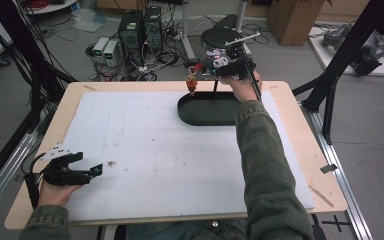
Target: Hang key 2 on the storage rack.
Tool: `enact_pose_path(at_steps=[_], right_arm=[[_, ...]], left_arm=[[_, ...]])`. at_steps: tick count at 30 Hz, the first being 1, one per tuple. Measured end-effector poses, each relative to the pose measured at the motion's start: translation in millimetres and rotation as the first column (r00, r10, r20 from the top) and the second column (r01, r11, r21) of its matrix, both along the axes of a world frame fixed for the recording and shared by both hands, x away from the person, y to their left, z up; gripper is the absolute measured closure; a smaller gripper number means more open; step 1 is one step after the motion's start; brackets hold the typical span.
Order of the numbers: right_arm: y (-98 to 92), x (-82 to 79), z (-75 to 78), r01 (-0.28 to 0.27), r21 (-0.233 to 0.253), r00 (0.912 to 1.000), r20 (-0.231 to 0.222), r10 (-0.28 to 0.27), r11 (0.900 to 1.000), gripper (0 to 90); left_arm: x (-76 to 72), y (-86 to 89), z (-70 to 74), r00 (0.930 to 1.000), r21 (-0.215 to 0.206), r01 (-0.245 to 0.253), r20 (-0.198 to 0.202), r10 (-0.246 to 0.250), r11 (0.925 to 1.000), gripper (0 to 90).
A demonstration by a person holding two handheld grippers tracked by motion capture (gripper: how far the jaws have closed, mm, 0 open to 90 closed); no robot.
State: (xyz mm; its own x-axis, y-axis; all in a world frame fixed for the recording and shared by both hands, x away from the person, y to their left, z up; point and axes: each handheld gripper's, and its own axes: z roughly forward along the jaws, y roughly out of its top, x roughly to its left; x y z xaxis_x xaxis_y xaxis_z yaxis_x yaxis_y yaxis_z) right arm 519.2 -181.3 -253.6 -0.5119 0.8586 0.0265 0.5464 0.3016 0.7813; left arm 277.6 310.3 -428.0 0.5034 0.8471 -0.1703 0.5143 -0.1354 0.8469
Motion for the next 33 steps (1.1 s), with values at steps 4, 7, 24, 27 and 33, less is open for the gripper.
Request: enact_pose_path(at_steps=[4,7,24,27,33], right_arm=[[-1.9,4.5,-3.5,0.022,0.010,0.9997,-0.012,-0.022,1.000,43.4],[-2.8,7.6,-8.4,0.003,0.032,0.9987,-0.050,-0.001,0.999,38.0],[-3.2,-9.2,-42.9,-0.130,0.107,0.9886,-0.062,0.138,0.986,0.4],[0.3,-12.5,-46.1,-0.146,0.071,0.9860,-0.071,0.151,0.987,0.4],[-1.0,-24.0,-45.3,-0.163,0.103,0.9856,-0.029,0.166,0.981,0.5]], left_arm=[[-0.2,0.3,0.4,1.0000,-0.010,-0.004,0.005,0.004,0.9999,2.9],[0.4,-0.7,-0.6,1.0000,-0.006,-0.004,0.000,0.004,1.0000,3.0],[0.6,-4.0,-1.5,1.0000,0.009,0.007,-0.004,-0.007,0.9999,3.0],[0.7,-4.2,-1.8,0.9999,0.014,0.009,-0.007,-0.009,0.9999,2.9],[0.9,-4.3,-2.2,0.9999,0.013,0.009,-0.010,-0.009,0.9999,2.9]])
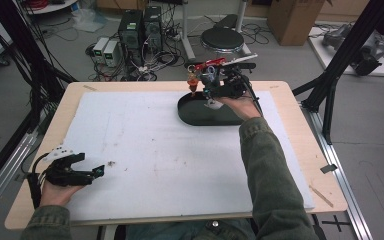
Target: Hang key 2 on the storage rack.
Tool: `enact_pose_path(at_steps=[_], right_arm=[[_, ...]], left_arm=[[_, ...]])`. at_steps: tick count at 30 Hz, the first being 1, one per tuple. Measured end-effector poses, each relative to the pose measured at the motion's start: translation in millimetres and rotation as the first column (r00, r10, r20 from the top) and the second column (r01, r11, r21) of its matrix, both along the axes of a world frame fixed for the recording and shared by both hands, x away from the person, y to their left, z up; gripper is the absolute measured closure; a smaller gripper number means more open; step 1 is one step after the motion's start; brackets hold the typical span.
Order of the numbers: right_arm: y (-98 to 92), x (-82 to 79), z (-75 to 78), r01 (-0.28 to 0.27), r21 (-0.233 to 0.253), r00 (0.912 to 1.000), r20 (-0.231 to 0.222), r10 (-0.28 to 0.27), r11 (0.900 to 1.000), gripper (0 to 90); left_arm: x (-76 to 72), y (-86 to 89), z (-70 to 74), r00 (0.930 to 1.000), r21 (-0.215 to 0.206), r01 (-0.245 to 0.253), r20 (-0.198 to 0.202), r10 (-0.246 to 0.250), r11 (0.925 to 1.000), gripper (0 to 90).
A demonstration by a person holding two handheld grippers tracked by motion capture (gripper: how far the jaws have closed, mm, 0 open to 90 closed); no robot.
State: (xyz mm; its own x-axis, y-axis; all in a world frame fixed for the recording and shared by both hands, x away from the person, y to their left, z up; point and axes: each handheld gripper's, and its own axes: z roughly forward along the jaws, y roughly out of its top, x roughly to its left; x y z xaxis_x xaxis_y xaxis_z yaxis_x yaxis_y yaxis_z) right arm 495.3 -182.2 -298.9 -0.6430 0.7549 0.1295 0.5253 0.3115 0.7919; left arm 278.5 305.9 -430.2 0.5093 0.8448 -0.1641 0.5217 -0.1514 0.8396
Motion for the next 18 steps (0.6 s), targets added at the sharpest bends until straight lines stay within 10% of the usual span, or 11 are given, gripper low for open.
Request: enact_pose_path(at_steps=[18], right_arm=[[-26.9,-20.4,-16.5,0.023,0.012,0.9995,0.019,-0.024,1.000,0.5]], left_arm=[[-0.7,0.6,0.4,1.0000,0.001,-0.004,-0.003,0.004,1.0000,3.0]])
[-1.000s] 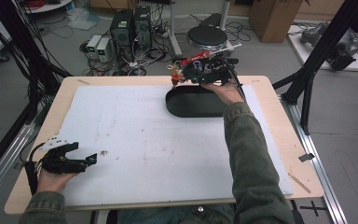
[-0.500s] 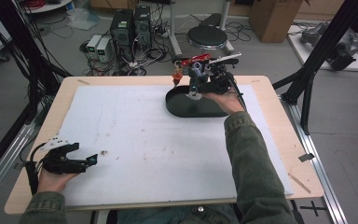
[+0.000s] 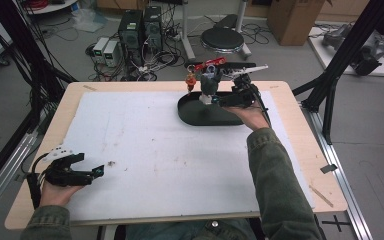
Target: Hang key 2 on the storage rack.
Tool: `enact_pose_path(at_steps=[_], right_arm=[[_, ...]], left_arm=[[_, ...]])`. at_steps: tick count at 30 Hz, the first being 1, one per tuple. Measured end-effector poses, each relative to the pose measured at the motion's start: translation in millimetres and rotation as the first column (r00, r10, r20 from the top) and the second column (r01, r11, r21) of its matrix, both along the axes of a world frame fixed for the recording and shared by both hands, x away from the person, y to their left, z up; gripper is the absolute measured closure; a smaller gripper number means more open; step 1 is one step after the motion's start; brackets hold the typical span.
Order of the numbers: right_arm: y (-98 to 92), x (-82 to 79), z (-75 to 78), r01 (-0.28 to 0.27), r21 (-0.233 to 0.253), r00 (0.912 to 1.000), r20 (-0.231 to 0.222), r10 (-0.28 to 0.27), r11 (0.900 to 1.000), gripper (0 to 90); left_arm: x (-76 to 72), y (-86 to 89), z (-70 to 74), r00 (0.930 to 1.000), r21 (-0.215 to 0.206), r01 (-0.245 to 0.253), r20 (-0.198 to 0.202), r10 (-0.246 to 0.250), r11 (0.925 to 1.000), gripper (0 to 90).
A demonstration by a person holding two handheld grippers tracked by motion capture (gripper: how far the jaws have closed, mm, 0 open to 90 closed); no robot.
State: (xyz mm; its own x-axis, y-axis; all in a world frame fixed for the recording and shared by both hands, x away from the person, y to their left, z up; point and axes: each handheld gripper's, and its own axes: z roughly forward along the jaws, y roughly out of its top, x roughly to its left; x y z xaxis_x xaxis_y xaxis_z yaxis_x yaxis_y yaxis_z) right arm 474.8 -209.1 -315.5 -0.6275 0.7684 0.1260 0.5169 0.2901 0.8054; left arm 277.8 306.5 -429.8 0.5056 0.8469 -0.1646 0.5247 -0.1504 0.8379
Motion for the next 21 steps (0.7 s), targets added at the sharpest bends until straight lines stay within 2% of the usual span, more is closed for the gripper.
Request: enact_pose_path(at_steps=[3,11,21], right_arm=[[-6.9,-2.1,-3.9,0.002,0.025,0.9997,-0.024,-0.001,1.000,0.5],[-16.8,-12.8,-8.3,0.012,0.027,0.9999,-0.006,-0.012,1.000,0.5],[-33.6,-30.3,-14.1,0.028,0.068,0.9993,0.022,-0.029,0.997,0.5]], left_arm=[[0.0,-1.2,-0.2,1.0000,0.005,0.006,-0.007,-0.006,1.0000,3.0],[-1.9,-1.2,1.1,1.0000,-0.004,0.000,0.005,0.000,1.0000,2.9],[-2.5,-0.7,1.2,1.0000,-0.008,-0.003,0.000,0.003,1.0000,3.0]])
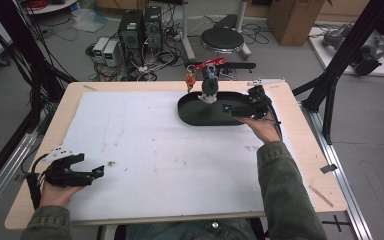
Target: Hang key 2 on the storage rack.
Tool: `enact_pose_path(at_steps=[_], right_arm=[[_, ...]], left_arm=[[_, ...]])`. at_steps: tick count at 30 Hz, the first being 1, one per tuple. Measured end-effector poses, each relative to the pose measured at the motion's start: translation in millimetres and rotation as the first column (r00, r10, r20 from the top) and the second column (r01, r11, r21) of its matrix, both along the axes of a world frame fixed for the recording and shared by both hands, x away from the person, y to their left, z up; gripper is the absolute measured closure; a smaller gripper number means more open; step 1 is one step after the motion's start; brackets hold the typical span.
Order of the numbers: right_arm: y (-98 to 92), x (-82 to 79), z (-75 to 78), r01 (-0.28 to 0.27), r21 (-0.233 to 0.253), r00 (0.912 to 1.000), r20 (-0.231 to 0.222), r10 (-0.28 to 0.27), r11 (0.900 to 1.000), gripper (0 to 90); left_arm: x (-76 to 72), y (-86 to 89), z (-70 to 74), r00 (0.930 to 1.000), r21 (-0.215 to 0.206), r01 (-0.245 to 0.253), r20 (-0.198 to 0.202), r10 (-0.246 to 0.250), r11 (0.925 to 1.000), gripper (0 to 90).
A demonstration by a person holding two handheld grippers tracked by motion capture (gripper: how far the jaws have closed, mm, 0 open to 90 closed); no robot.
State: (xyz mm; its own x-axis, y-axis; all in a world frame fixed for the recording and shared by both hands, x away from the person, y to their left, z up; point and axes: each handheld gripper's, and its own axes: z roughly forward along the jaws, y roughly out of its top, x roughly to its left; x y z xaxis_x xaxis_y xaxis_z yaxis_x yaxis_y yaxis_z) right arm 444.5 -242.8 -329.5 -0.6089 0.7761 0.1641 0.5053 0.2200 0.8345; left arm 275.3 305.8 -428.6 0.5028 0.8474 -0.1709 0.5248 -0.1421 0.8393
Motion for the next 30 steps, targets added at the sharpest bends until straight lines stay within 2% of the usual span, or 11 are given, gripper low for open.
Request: enact_pose_path(at_steps=[5,7,11,15,18,22,25,26,30], right_arm=[[-3.0,-10.6,-5.2,0.008,0.005,0.9999,0.014,-0.008,1.000,0.5],[-3.3,-14.5,-7.3,0.004,0.022,1.0000,-0.004,-0.004,1.000,0.5],[-1.5,-22.9,-13.8,-0.004,-0.003,0.9998,0.020,0.004,1.000,0.5],[-5.8,-31.5,-21.7,0.030,-0.020,0.9989,0.037,-0.029,0.999,0.5],[-11.4,-37.0,-28.9,0.050,-0.013,0.9973,0.055,-0.049,0.999,0.5],[-17.5,-42.6,-37.3,0.061,-0.005,0.9969,0.049,-0.061,0.998,0.5],[-20.1,-46.6,-40.8,0.056,-0.024,0.9974,0.048,-0.055,0.998,0.4],[-21.0,-48.5,-41.6,0.054,-0.026,0.9964,0.067,-0.052,0.998,0.5],[-26.0,-55.7,-45.9,0.063,-0.023,0.9947,0.083,-0.061,0.998,0.4]], left_arm=[[-0.1,0.4,-1.2,0.9999,0.003,0.012,-0.009,-0.012,0.9999,3.0],[-0.5,0.0,-1.1,0.9999,0.002,0.013,-0.007,-0.013,0.9999,2.9],[-0.9,0.0,-1.5,0.9999,0.000,0.009,-0.007,-0.009,1.0000,2.9],[-1.1,0.7,-3.1,0.9999,0.004,0.010,-0.013,-0.010,0.9999,3.0],[-1.1,1.2,-4.5,0.9997,0.009,0.010,-0.023,-0.010,0.9999,3.0],[-1.3,1.6,-4.2,0.9997,0.013,0.013,-0.022,-0.013,0.9998,2.9],[-1.2,1.2,-4.6,0.9997,0.010,0.009,-0.023,-0.008,0.9999,2.9],[-1.1,1.2,-4.7,0.9997,0.011,0.009,-0.024,-0.009,0.9999,3.0],[-0.7,1.1,-5.3,0.9995,0.015,0.011,-0.029,-0.011,0.9998,2.9]])
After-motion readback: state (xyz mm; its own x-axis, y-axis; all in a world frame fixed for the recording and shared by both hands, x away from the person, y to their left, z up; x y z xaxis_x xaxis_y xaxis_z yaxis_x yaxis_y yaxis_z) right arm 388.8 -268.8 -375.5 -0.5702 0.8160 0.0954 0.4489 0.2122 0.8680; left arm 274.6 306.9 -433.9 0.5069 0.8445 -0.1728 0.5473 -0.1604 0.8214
